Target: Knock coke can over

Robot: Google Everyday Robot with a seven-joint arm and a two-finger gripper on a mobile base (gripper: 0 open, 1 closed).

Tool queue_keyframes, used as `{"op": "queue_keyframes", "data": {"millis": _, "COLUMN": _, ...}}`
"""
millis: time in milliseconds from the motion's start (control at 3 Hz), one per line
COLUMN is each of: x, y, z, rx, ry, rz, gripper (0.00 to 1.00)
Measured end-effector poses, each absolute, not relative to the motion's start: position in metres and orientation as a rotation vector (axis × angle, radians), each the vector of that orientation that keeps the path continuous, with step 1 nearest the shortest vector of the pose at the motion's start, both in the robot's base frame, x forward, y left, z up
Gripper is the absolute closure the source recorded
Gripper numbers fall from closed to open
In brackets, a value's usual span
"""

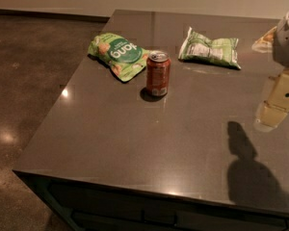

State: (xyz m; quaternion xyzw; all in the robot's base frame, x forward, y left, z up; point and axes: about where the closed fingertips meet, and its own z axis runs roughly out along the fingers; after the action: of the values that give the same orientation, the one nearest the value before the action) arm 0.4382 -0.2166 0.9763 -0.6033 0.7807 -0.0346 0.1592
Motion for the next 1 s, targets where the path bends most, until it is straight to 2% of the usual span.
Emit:
{"op": "queue_keyframes", "data": {"millis": 667, "x": 0.442, "y": -0.214, "z": 0.977, "rx": -1.709, "ry": 2.222, "rz": -0.086, "gripper": 0.00}}
{"op": "queue_keyframes", "data": {"millis": 1000, "x": 0.462, "y": -0.200, "z": 0.975, "rx": -1.634, "ry": 2.186, "rz": -0.013, "gripper": 0.00}}
